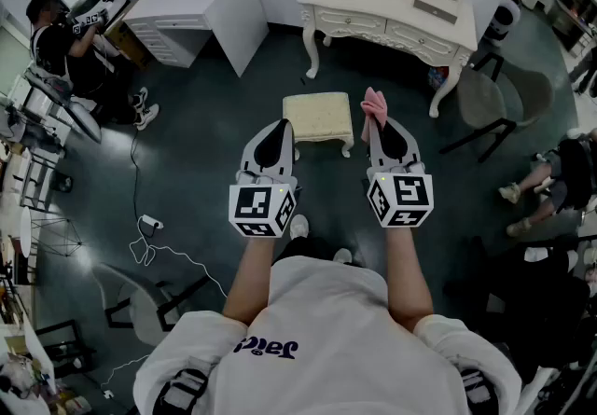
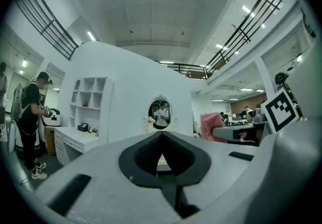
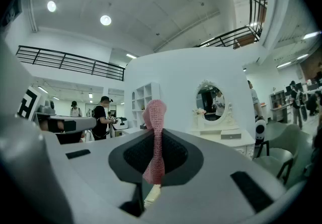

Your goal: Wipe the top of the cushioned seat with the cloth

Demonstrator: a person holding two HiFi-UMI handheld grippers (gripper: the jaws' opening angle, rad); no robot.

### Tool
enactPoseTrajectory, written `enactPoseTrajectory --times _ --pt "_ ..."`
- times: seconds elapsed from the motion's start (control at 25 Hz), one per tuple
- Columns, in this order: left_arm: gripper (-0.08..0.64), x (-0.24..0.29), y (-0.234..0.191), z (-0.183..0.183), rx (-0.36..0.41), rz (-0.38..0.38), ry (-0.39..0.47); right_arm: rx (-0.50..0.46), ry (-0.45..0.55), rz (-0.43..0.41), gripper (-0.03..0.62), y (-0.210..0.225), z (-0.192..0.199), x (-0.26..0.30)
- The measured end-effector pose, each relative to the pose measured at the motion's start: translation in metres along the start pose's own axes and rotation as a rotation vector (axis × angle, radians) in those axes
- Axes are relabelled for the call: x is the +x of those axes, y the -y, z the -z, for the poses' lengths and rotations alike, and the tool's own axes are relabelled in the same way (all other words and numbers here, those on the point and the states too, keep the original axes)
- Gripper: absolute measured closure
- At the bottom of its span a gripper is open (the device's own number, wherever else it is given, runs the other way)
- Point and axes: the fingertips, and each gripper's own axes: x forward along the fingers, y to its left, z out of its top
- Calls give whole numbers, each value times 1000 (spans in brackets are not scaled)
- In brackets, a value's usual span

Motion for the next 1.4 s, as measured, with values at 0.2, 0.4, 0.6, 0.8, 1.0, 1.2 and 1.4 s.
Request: enactPoseTrajectory --times 0.2,0.4,0.6,0.8,1.0,1.2,1.4 --pt "546 20 -12 10 -22 10 -1 8 -15 -12 569 1 9 27" --pt "546 48 -40 19 -54 22 5 8 -26 -32 569 -7 15 67" --pt "546 92 -77 19 -65 51 14 42 0 -49 569 -11 5 123" --pt "546 139 -121 20 -88 83 24 22 -3 -36 569 -17 3 182" --pt "546 179 -152 44 -134 111 -22 18 -62 -14 569 -15 21 226" --pt "546 222 -185 80 -156 119 -84 29 -134 -25 569 -10 55 278" --pt "546 263 -198 106 -166 106 -128 47 -197 -40 569 15 81 326"
